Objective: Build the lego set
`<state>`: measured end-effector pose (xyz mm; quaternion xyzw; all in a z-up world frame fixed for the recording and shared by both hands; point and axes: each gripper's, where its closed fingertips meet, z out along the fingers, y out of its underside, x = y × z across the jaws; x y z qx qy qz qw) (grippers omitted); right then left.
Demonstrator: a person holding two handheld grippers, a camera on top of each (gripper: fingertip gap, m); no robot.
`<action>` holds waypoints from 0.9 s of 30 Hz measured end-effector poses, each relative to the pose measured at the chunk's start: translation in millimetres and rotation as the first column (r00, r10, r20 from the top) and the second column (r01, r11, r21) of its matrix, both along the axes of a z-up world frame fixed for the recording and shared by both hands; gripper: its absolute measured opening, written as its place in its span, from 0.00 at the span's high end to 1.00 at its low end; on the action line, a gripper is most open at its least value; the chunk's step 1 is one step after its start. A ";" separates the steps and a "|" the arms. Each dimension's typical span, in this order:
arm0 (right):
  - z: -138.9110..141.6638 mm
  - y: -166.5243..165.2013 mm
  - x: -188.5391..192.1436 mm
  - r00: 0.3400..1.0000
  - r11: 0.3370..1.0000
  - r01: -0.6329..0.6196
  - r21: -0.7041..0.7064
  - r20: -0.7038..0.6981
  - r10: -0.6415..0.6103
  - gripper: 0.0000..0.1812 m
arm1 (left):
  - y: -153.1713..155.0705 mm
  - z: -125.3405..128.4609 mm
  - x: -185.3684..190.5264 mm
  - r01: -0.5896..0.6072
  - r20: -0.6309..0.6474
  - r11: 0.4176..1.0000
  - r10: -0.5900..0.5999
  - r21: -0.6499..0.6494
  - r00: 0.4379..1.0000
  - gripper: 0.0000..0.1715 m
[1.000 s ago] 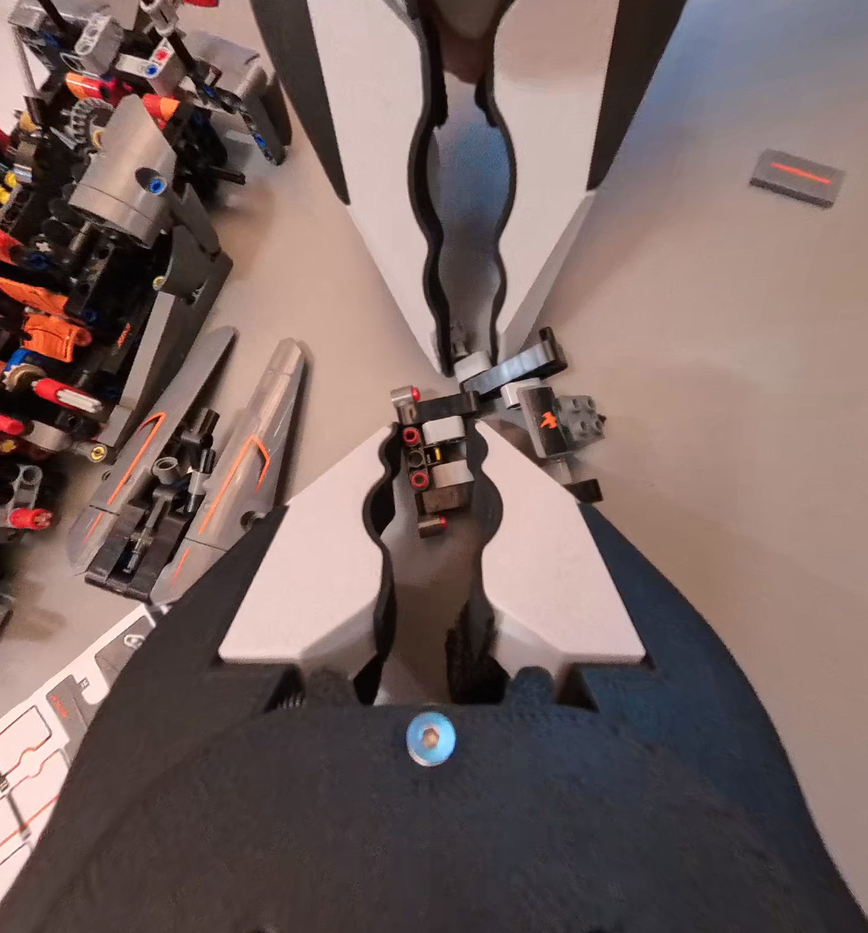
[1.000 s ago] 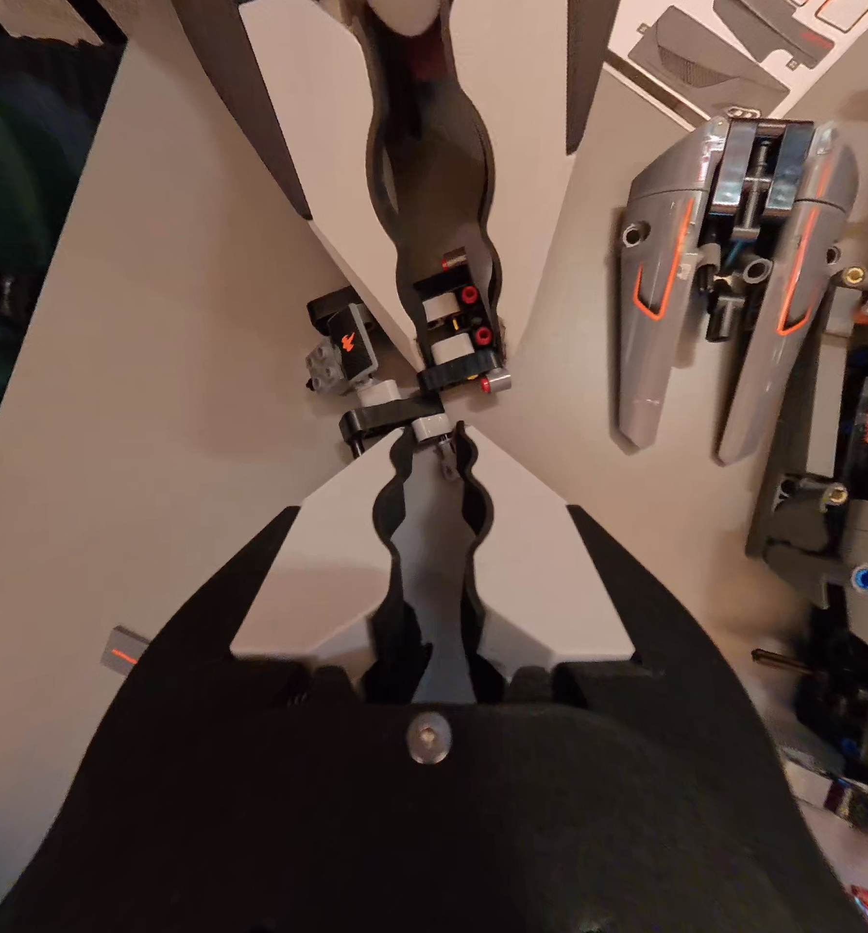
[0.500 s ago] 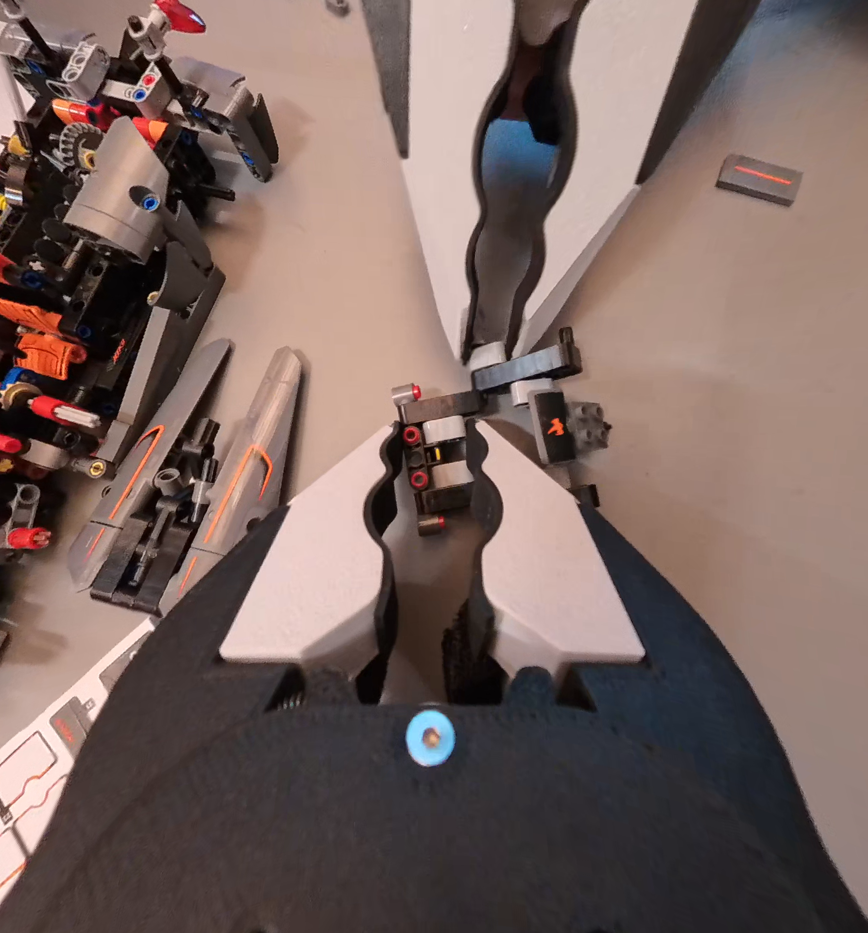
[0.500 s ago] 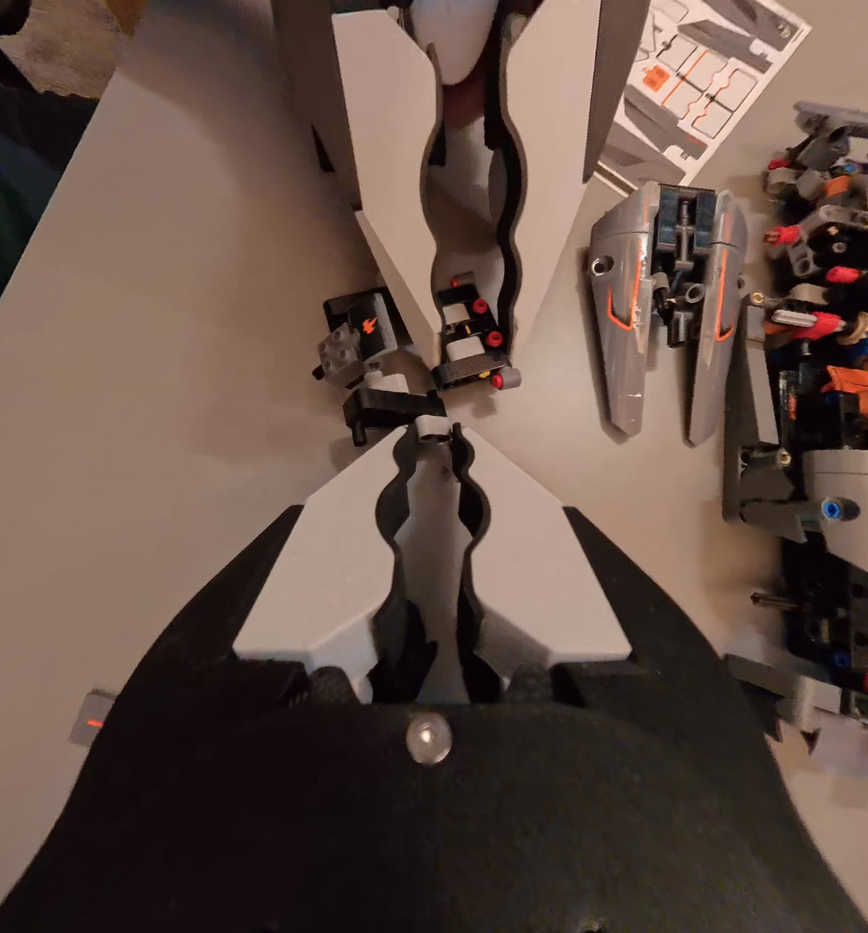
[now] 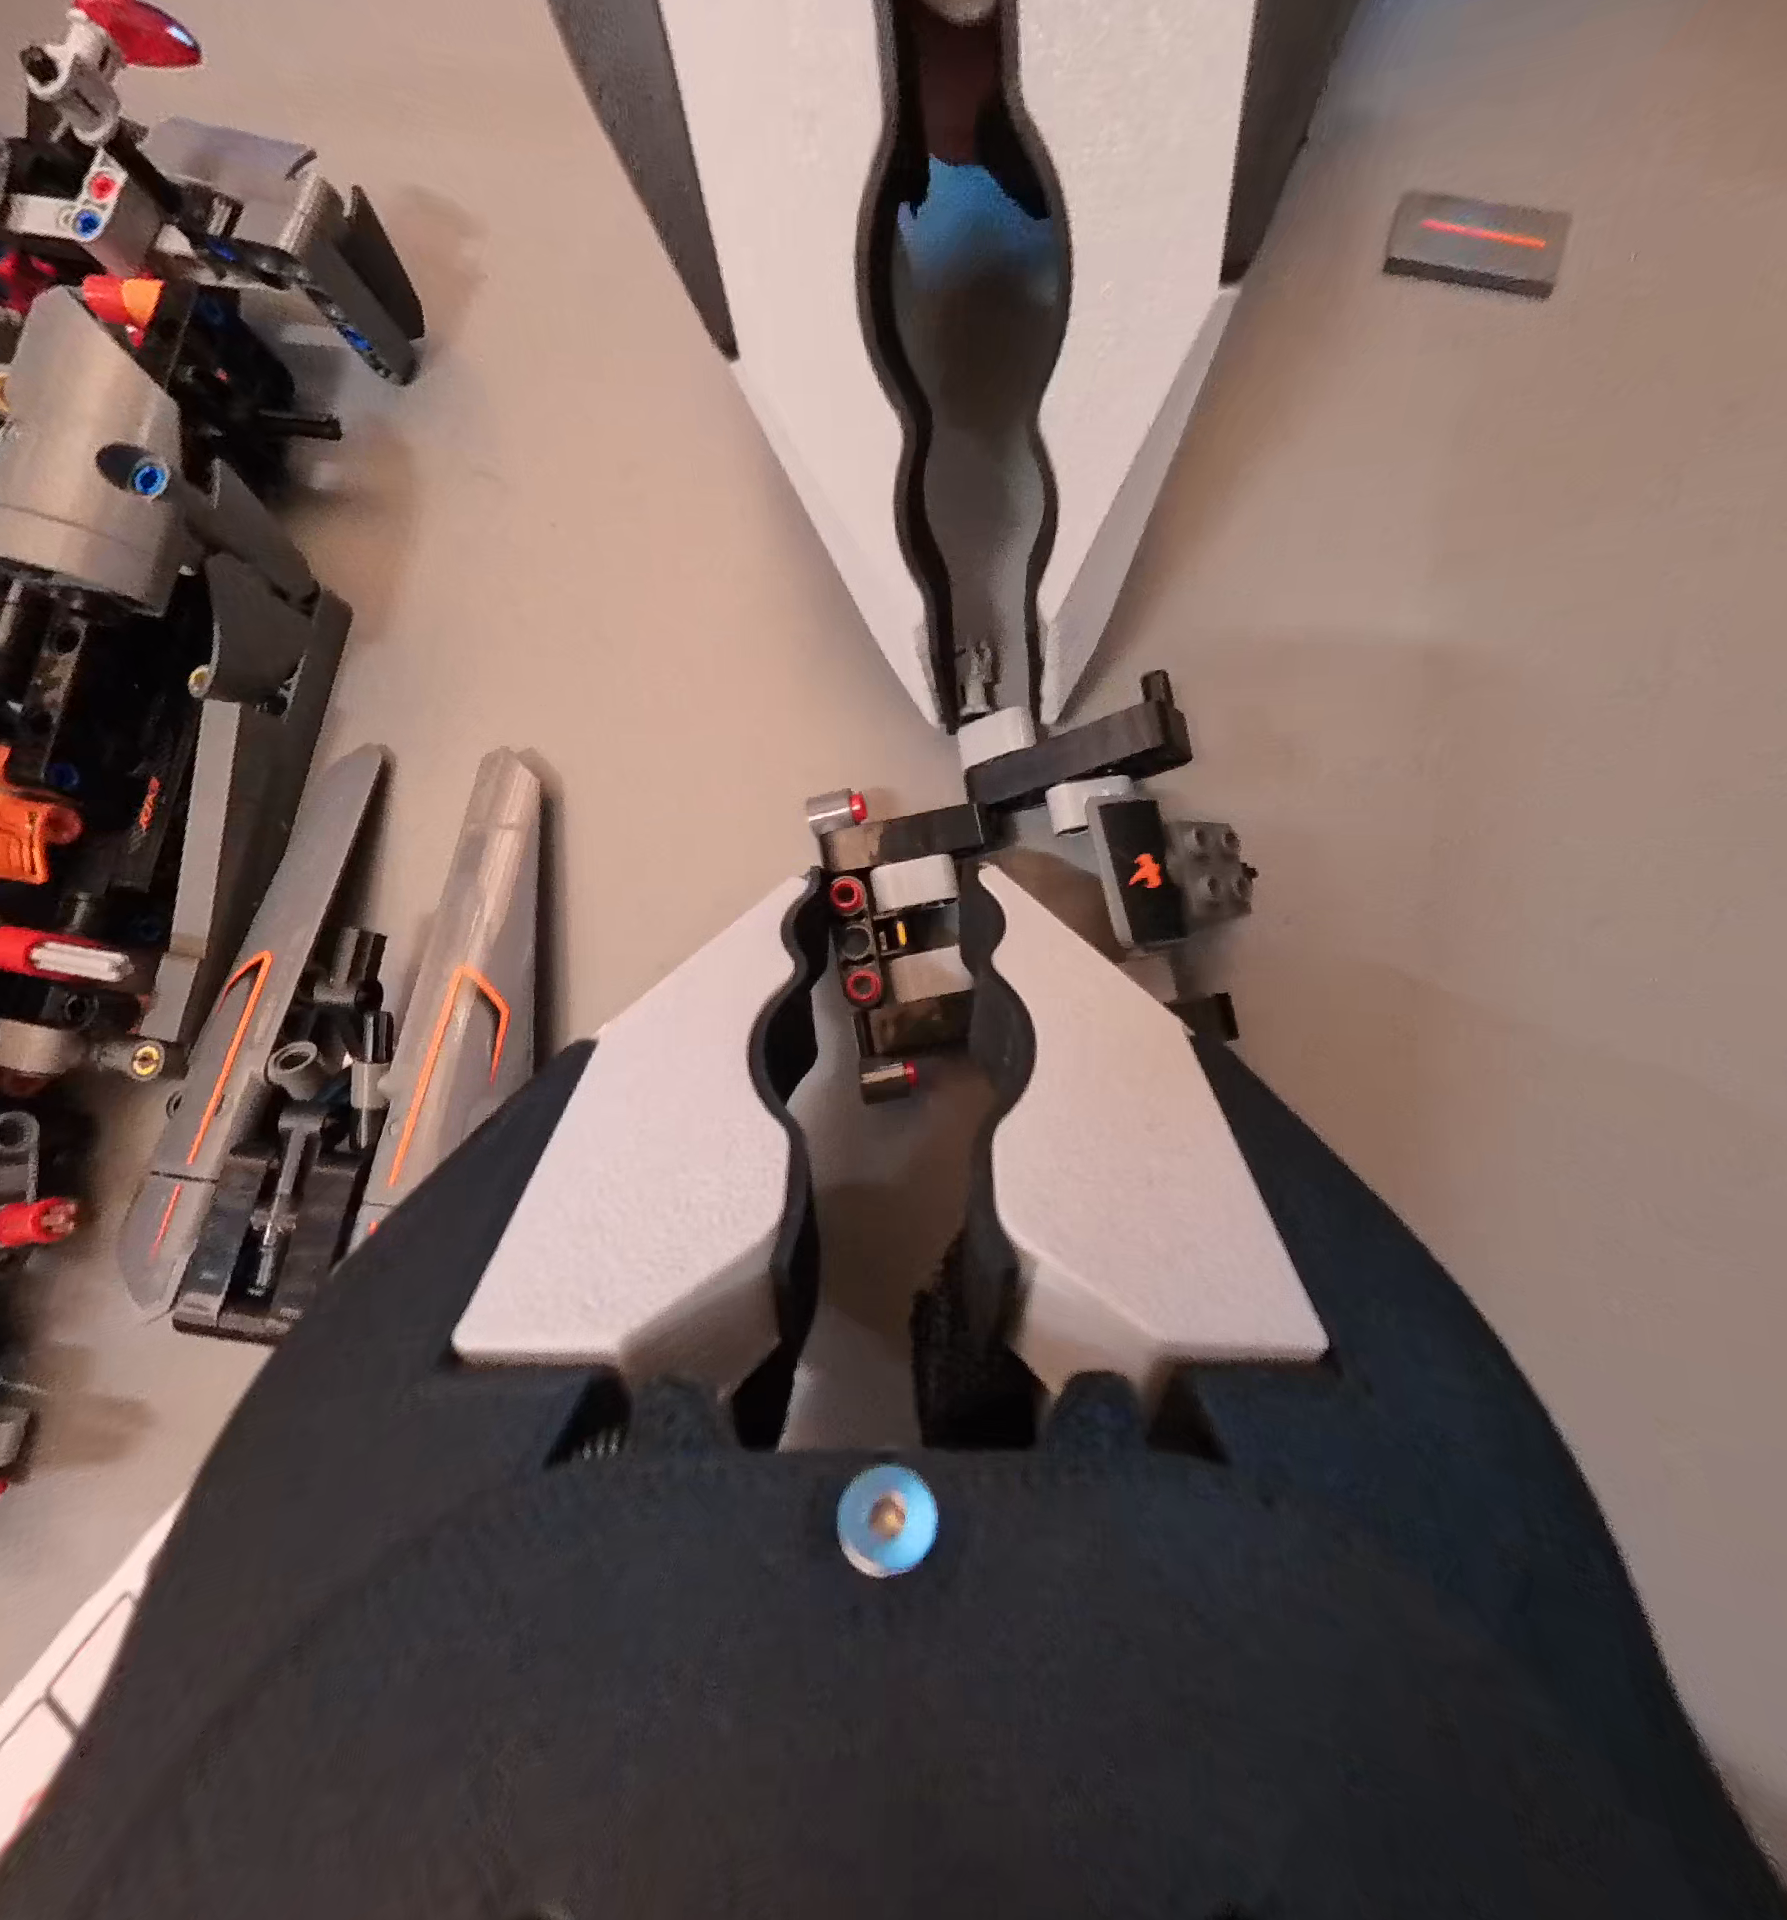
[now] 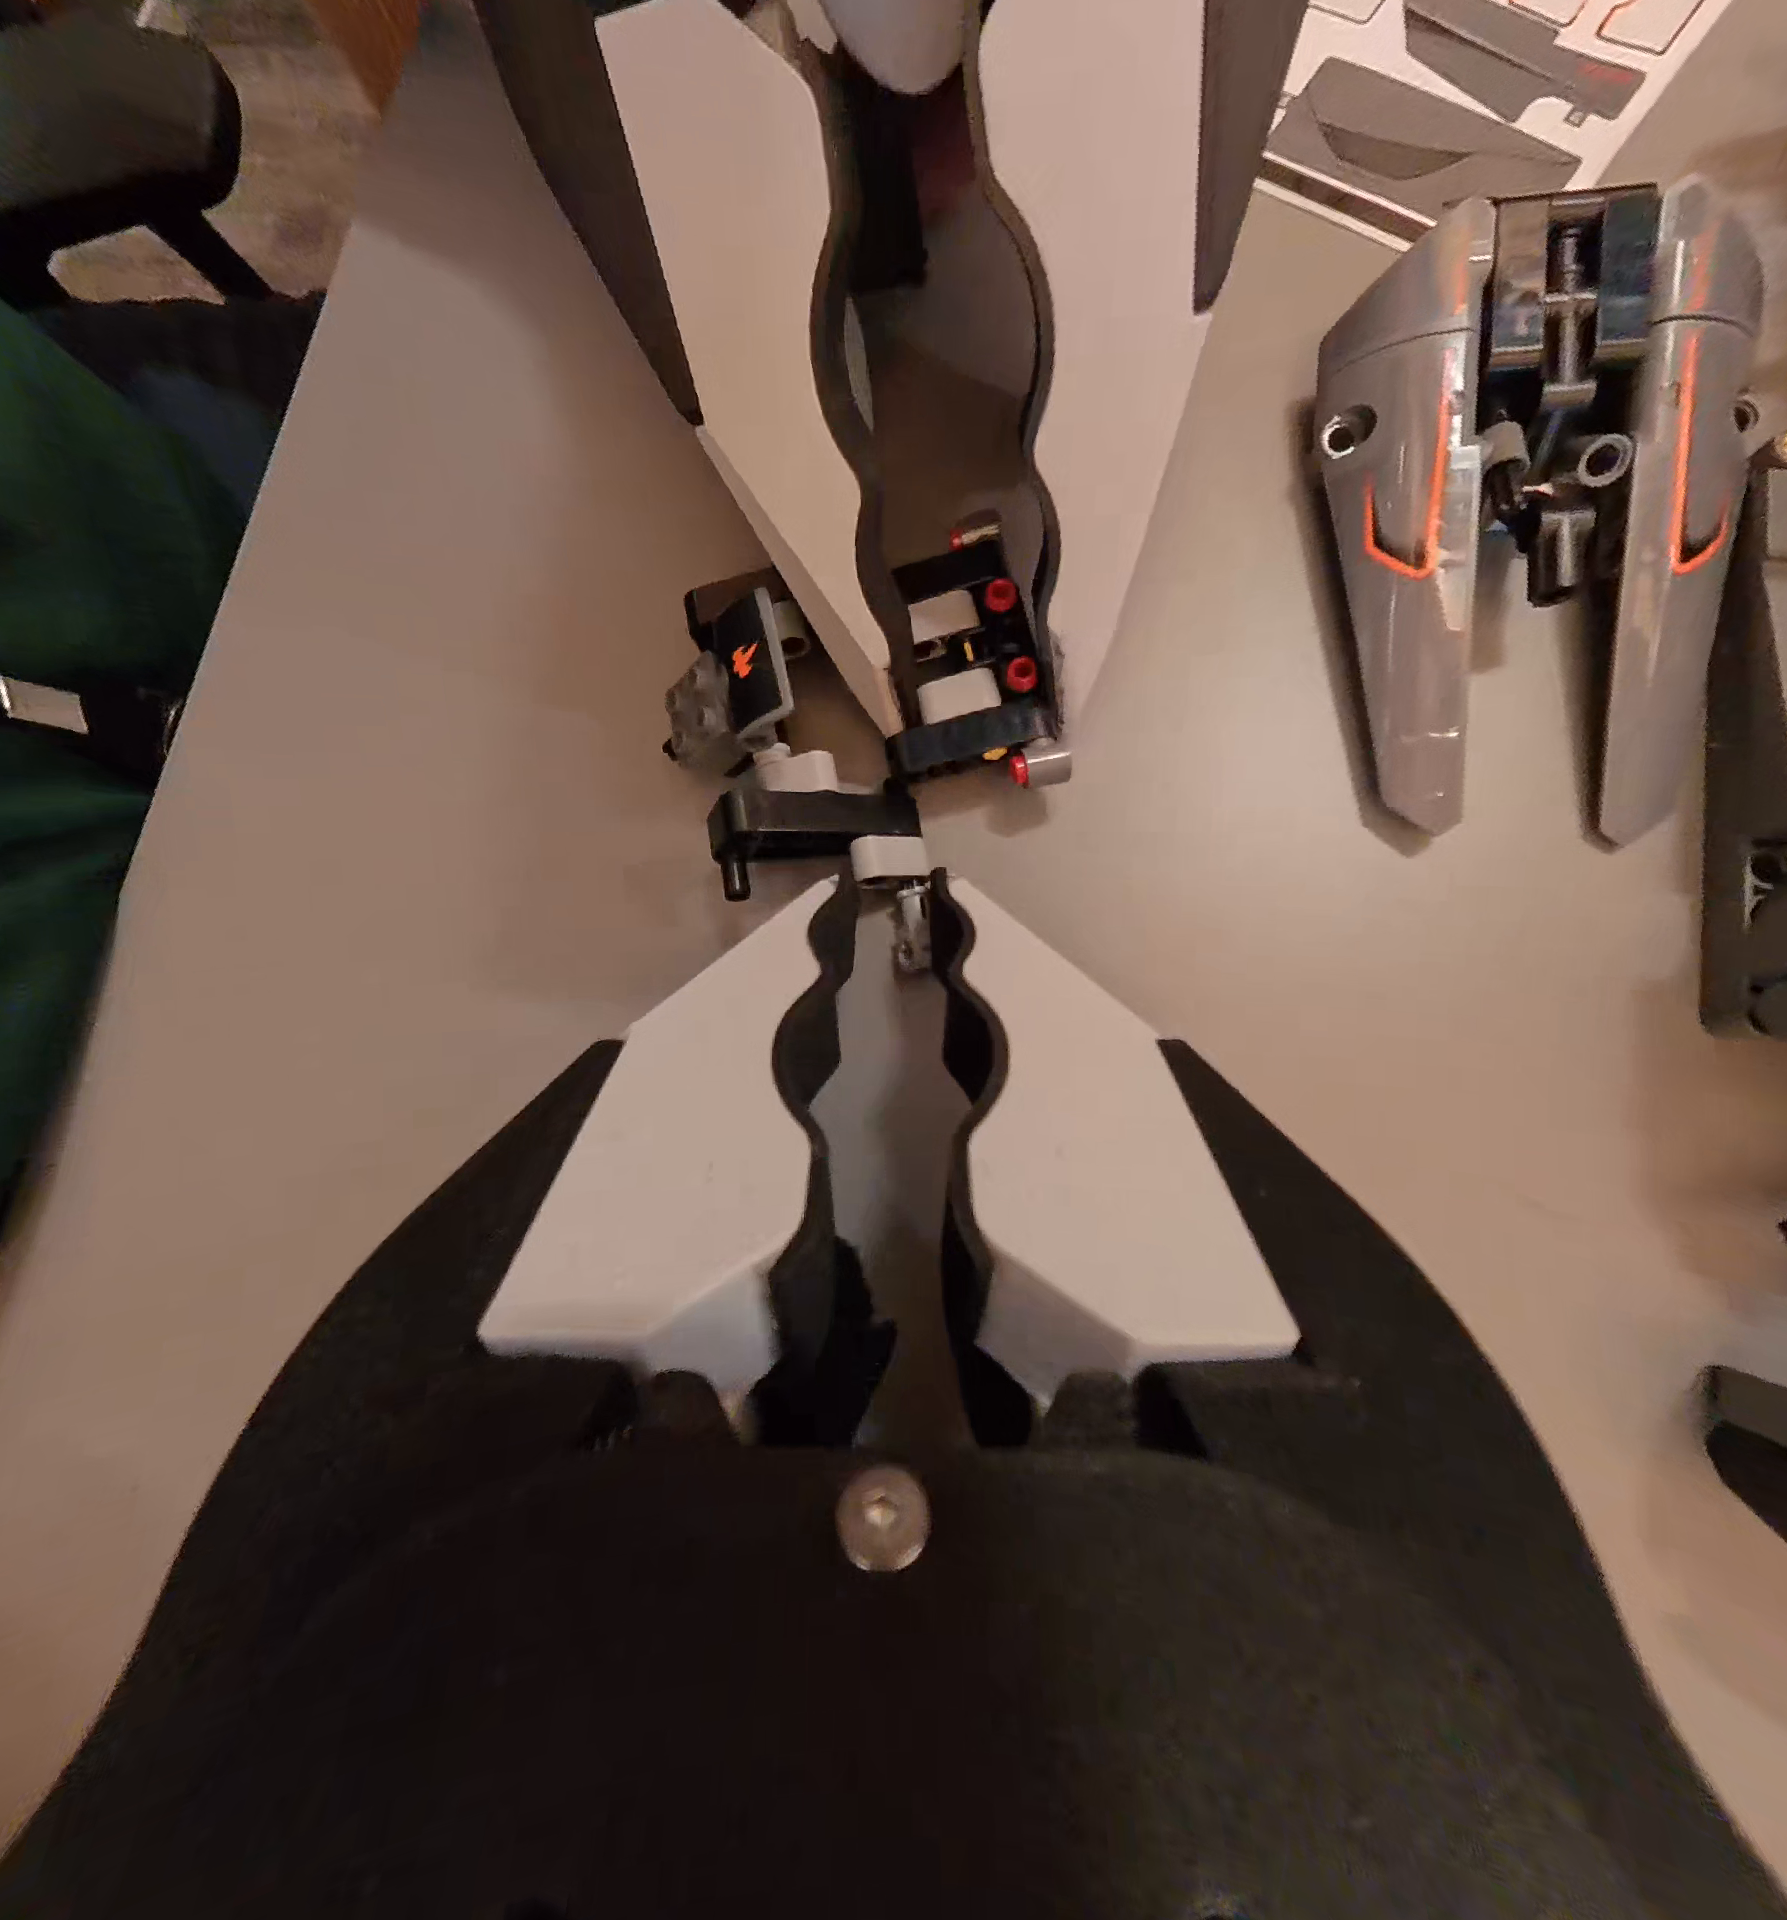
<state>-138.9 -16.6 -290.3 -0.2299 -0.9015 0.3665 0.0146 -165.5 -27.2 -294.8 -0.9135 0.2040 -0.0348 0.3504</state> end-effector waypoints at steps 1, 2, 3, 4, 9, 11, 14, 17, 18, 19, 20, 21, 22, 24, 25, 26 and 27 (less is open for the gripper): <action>-0.1 0.0 0.0 1.000 1.000 -0.010 0.009 -0.007 0.010 0.94 | 0.1 0.1 0.0 0.007 -0.006 1.000 -0.007 0.001 1.000 0.87; -0.3 0.1 0.1 1.000 1.000 -0.018 0.018 -0.016 0.019 0.94 | 0.0 0.2 0.1 0.007 -0.006 1.000 -0.007 -0.001 1.000 0.87; -0.4 0.2 0.5 1.000 1.000 -0.020 0.019 -0.014 0.020 0.94 | -0.1 0.0 0.3 0.007 -0.002 1.000 -0.007 -0.001 1.000 0.87; -0.8 0.5 1.0 1.000 1.000 -0.017 0.016 -0.005 0.017 0.94 | 0.0 0.0 0.0 0.001 0.005 1.000 -0.001 -0.003 1.000 0.86; -1.2 0.4 1.0 1.000 1.000 -0.001 -0.010 -0.007 0.001 0.94 | 3.1 1.9 -5.8 -0.027 -0.053 0.999 0.029 0.033 0.998 0.80; -1.2 0.2 0.1 1.000 1.000 0.003 -0.014 -0.008 -0.004 0.94 | 4.0 2.1 -4.3 -0.014 -0.063 0.999 0.016 0.036 0.998 0.81; -2.4 -0.9 -0.6 1.000 1.000 0.009 -0.017 -0.015 -0.009 0.93 | 4.7 2.4 -4.9 0.000 -0.080 0.999 0.004 0.045 0.997 0.80; -2.7 -2.1 -0.5 1.000 1.000 0.009 -0.021 -0.020 -0.009 0.95 | 2.4 4.0 -12.4 -0.005 -0.077 1.000 0.007 0.027 0.997 0.76; -2.7 -2.1 -0.6 1.000 1.000 0.010 -0.024 -0.017 -0.010 0.95 | 3.1 3.6 -9.6 0.005 -0.066 1.000 -0.003 0.025 0.998 0.76; -2.8 -1.9 -0.7 1.000 1.000 0.008 -0.025 -0.019 -0.009 0.95 | 3.6 2.0 -7.2 0.015 -0.074 1.000 -0.013 0.021 0.997 0.77; -2.7 -1.9 -0.9 1.000 1.000 0.009 -0.027 -0.022 -0.009 0.94 | 4.2 2.5 -6.4 0.020 -0.079 0.999 -0.018 0.026 0.997 0.77; -2.7 -2.2 -0.7 1.000 0.999 0.008 -0.031 -0.022 -0.009 0.94 | 4.2 3.4 -7.3 0.020 -0.081 0.999 -0.018 0.031 0.997 0.77; -2.7 -2.3 -0.8 1.000 0.999 0.007 -0.033 -0.027 -0.008 0.95 | 4.3 3.9 -8.3 0.016 -0.069 0.999 -0.013 0.035 0.998 0.76; -2.7 -2.5 -1.0 1.000 0.999 0.007 -0.039 -0.024 -0.008 0.94 | 4.3 2.4 -8.6 0.015 -0.056 0.999 -0.013 0.038 0.998 0.76; -2.7 -2.4 -0.9 1.000 0.999 0.006 -0.041 -0.022 -0.007 0.94 | 4.8 2.5 -7.6 0.019 -0.050 0.999 -0.017 0.041 0.999 0.76; -2.6 -2.4 -0.8 1.000 0.999 0.005 -0.040 -0.021 -0.006 0.94 | 5.2 2.5 -5.8 0.025 -0.046 0.999 -0.023 0.046 0.999 0.76; -2.8 -2.4 -0.6 1.000 0.999 0.005 -0.035 -0.022 -0.006 0.94 | 5.4 2.5 -4.4 0.033 -0.046 0.998 -0.030 0.051 0.998 0.77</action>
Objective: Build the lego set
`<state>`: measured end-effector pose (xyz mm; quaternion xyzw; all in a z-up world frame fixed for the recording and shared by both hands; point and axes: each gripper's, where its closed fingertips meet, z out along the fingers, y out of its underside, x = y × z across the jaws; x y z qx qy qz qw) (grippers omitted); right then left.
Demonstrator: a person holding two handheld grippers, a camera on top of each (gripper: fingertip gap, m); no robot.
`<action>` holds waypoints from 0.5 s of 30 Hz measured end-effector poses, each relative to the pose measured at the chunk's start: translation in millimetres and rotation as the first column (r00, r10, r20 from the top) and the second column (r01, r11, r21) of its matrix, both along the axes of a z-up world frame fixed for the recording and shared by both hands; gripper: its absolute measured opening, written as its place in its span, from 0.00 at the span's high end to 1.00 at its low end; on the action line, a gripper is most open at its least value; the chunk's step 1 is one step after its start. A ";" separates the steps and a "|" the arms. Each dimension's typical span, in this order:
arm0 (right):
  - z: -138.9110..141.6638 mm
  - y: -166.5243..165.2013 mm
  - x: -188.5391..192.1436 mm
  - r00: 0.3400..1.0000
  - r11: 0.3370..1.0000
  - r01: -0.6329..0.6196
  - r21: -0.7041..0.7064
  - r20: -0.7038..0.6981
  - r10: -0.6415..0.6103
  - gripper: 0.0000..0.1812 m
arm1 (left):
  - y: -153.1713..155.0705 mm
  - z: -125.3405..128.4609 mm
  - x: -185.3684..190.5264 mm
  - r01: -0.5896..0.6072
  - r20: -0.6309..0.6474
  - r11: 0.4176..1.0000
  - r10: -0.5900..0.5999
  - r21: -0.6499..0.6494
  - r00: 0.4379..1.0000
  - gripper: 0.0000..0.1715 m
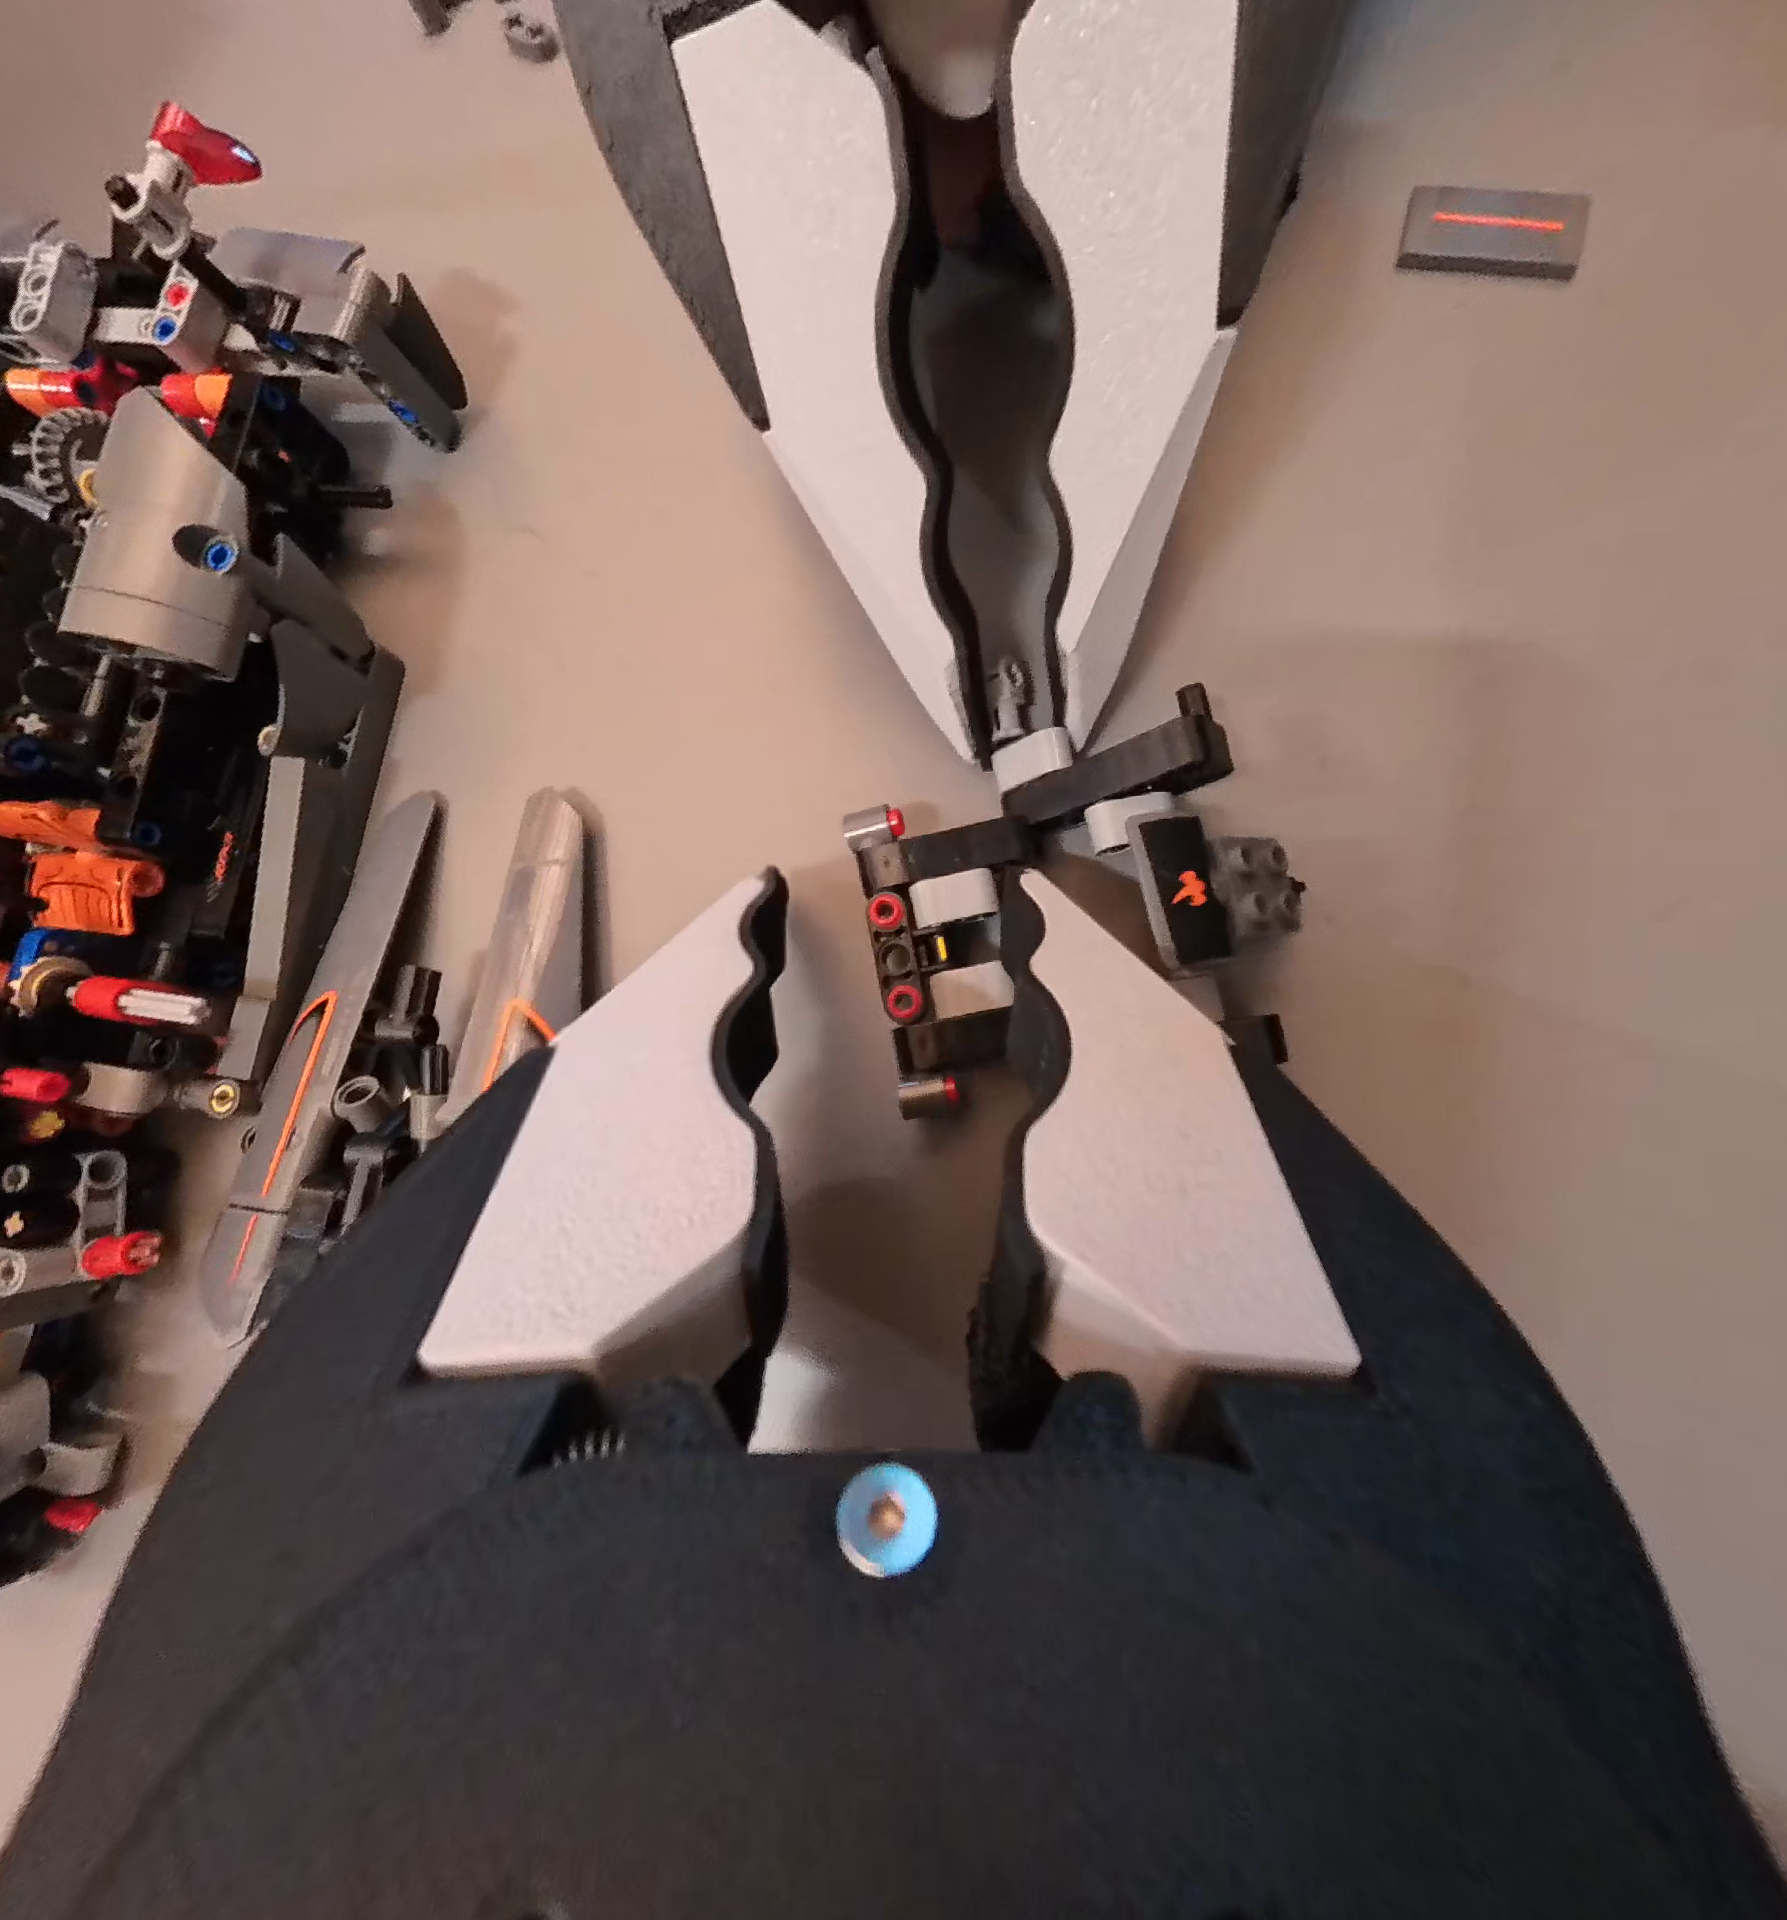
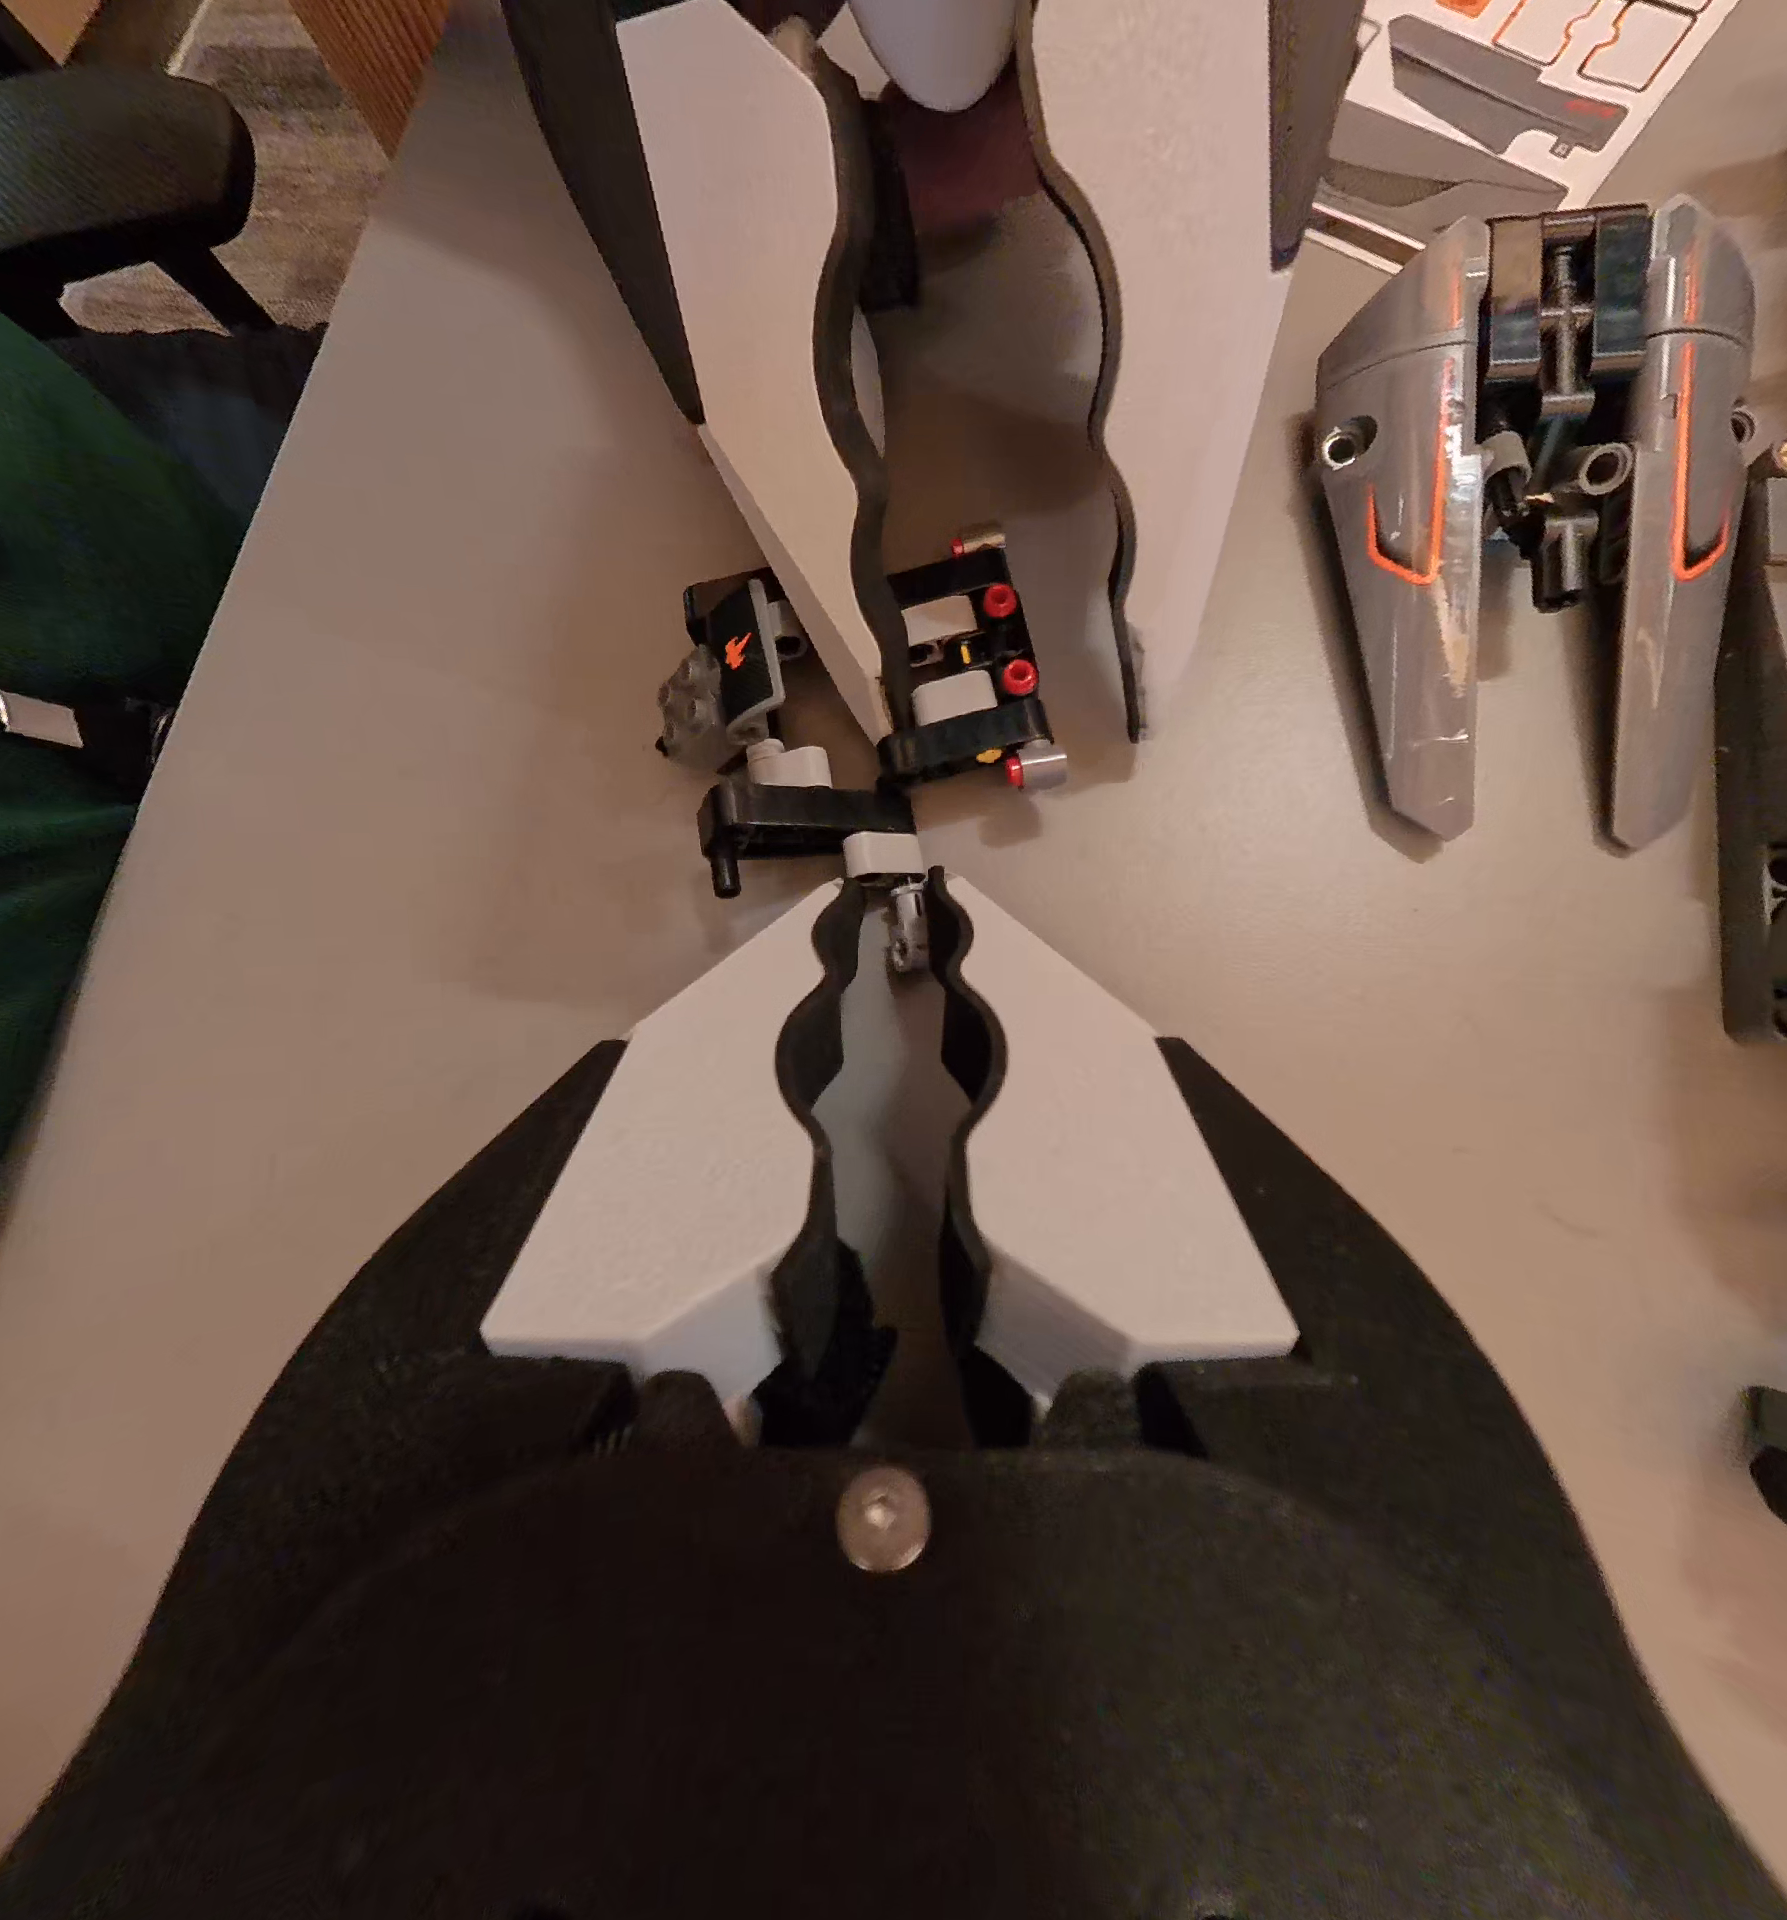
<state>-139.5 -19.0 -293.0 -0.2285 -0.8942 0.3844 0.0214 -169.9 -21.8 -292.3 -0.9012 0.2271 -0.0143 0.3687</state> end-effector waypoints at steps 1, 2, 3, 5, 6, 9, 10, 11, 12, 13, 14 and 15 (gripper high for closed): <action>0.0 -0.1 0.2 1.000 1.000 -0.003 0.008 -0.005 0.003 0.94 | -0.2 0.4 0.3 0.007 -0.006 1.000 -0.007 0.009 1.000 0.78; -0.1 -0.6 0.3 1.000 1.000 -0.007 0.010 -0.009 0.007 0.94 | -0.7 0.7 0.2 0.010 0.000 1.000 -0.010 0.014 1.000 0.78; -0.1 -1.2 0.2 1.000 1.000 -0.008 0.003 -0.007 0.008 0.94 | -1.4 0.1 -0.7 0.006 0.019 1.000 -0.006 0.008 1.000 0.77; 0.0 -1.8 0.3 1.000 1.000 -0.009 -0.004 -0.005 0.009 0.94 | -2.0 -0.1 -0.2 0.015 0.033 1.000 -0.016 0.008 0.999 0.77; -0.1 -1.8 0.3 1.000 1.000 -0.010 -0.003 -0.007 0.010 0.94 | -2.0 -0.6 1.6 0.022 0.040 1.000 -0.023 0.004 0.999 0.77; -0.2 -1.9 0.3 1.000 1.000 -0.010 -0.002 -0.008 0.010 0.94 | -1.3 -1.0 2.1 0.034 0.055 0.999 -0.034 0.004 0.998 0.76; -0.1 -2.1 0.2 1.000 1.000 -0.012 -0.003 -0.011 0.012 0.94 | -1.1 -1.3 2.4 0.037 0.065 0.999 -0.037 0.006 0.997 0.76; -0.2 -2.2 0.3 1.000 1.000 -0.012 -0.003 -0.012 0.012 0.94 | -1.1 -1.3 2.5 0.039 0.070 0.999 -0.039 0.006 0.997 0.76; -0.1 -2.3 0.4 1.000 1.000 -0.014 -0.004 -0.014 0.013 0.94 | -1.0 -1.4 2.7 0.039 0.074 0.999 -0.039 0.006 0.996 0.76; -0.2 -2.6 0.7 1.000 1.000 -0.016 -0.006 -0.014 0.016 0.94 | -1.0 -1.4 3.8 0.043 0.081 0.999 -0.043 0.005 0.996 0.77; -0.1 -2.8 1.1 1.000 1.000 -0.019 -0.006 -0.014 0.019 0.94 | -1.1 -1.4 4.7 0.050 0.081 0.999 -0.050 0.004 0.995 0.78; 0.0 -3.2 1.4 1.000 1.000 -0.022 -0.007 -0.014 0.022 0.95 | -0.9 -1.3 5.8 0.058 0.074 0.998 -0.059 0.006 0.996 0.78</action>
